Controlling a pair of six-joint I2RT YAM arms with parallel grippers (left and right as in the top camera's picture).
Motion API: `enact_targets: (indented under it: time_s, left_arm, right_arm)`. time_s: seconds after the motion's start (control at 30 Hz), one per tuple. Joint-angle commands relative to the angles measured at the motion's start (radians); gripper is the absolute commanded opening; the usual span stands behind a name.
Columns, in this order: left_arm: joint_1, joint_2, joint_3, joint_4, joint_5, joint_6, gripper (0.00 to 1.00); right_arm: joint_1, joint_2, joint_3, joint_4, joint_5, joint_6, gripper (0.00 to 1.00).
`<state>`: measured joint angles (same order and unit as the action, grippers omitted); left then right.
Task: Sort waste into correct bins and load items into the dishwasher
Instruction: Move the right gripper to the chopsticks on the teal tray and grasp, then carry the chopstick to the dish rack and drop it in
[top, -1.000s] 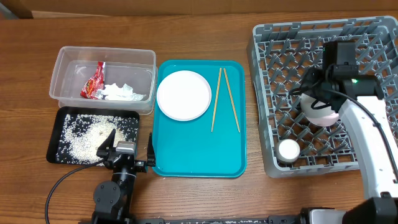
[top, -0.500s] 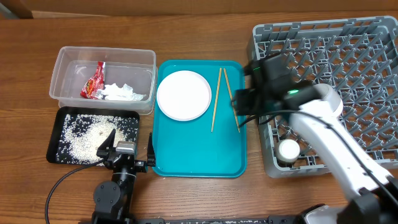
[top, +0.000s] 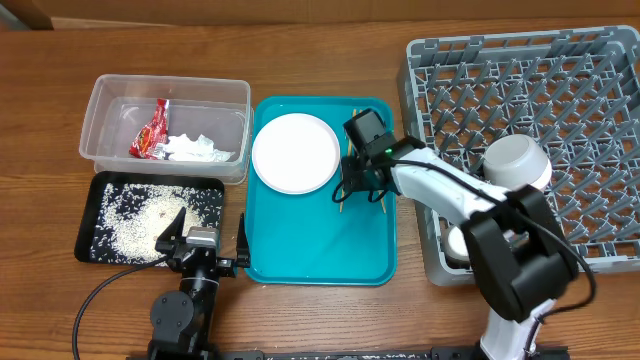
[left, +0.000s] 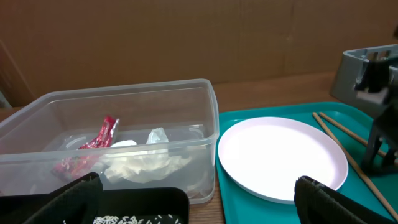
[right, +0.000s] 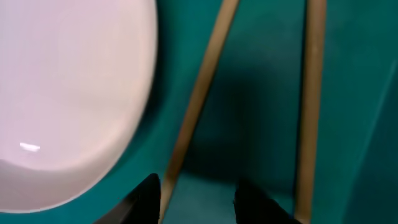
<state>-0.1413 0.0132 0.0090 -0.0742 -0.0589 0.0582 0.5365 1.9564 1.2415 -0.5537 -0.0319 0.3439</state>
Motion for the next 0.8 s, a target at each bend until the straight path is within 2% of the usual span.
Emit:
enact_targets:
  time_s: [0.0, 0.1, 0.2, 0.4, 0.53, 0.63, 0.77]
  left_arm:
    - [0.011, -0.009, -0.004, 0.003, 0.008, -0.013, 1.0]
    - [0.011, -0.009, -0.004, 0.003, 0.008, -0.013, 1.0]
    - [0.011, -0.009, -0.004, 0.003, 0.008, -0.013, 1.0]
    - [0.011, -0.009, -0.004, 0.003, 0.008, -0.013, 1.0]
    - [0.011, -0.009, -0.004, 0.003, 0.008, -0.013, 1.0]
    - [0.011, -0.009, -0.004, 0.003, 0.008, -0.013, 1.0]
    - [0.011, -0.009, -0.004, 0.003, 0.008, -0.013, 1.0]
  right_arm:
    - [-0.003, 0.027, -0.005, 0.005, 0.024, 0.02, 0.34]
    - [0.004, 0.066, -0.005, 0.0, 0.024, 0.02, 0.32]
    - [0.01, 0.095, -0.005, -0.011, 0.034, 0.02, 0.26]
    - [0.008, 0.049, 0.035, -0.083, 0.08, 0.01, 0.27]
    - [0.006, -0.011, 0.075, -0.087, 0.092, -0.078, 0.29]
    - [0.003, -0.026, 0.082, -0.061, 0.185, -0.144, 0.29]
    - [-0.017, 0.0, 0.072, -0.045, 0.275, -0.152, 0.29]
